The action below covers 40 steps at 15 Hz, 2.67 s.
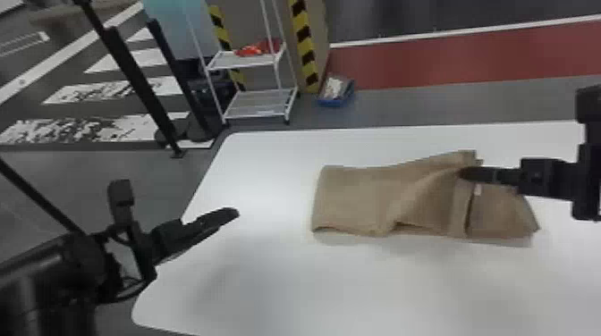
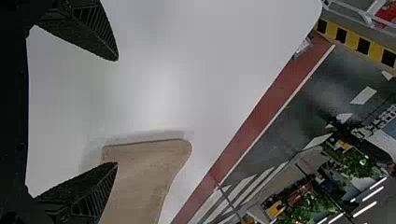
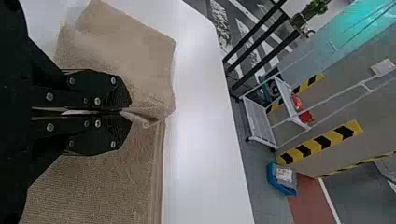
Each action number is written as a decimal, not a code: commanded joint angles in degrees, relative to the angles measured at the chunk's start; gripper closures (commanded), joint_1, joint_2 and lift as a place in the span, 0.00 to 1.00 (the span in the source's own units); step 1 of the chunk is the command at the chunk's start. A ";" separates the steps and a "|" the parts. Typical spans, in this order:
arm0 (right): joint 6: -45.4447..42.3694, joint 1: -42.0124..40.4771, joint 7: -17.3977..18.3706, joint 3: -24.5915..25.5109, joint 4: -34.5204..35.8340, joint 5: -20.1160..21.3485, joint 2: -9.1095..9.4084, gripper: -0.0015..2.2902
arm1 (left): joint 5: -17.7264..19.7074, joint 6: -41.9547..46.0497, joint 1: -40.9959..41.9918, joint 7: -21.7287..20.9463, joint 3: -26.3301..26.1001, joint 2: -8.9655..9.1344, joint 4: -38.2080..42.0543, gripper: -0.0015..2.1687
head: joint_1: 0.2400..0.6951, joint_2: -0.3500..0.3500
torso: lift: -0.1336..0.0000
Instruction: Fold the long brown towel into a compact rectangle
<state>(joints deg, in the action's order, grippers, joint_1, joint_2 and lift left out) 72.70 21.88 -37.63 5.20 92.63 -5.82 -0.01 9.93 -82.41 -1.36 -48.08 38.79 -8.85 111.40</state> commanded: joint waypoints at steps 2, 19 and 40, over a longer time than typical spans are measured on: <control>-1.55 2.03 -1.40 -0.11 -5.09 1.51 0.06 0.47 | 0.00 0.00 0.04 -0.26 0.05 -0.20 -0.13 0.04 | 1.00 0.92 | 0.07; 1.97 4.84 -1.66 1.39 -12.47 4.24 -0.61 0.12 | 1.49 0.00 1.88 -1.93 0.41 -2.40 -1.01 0.04 | 1.00 0.92 | 0.07; 3.90 4.84 -3.15 0.68 -9.75 4.85 -1.57 0.44 | 1.76 1.94 2.94 -2.10 0.58 -2.22 -2.06 0.04 | 1.00 0.92 | 0.07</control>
<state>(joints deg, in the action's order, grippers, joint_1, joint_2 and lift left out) 75.71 26.39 -40.78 4.71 82.00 -0.49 -1.41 11.69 -80.80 1.56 -50.18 39.38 -10.94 109.49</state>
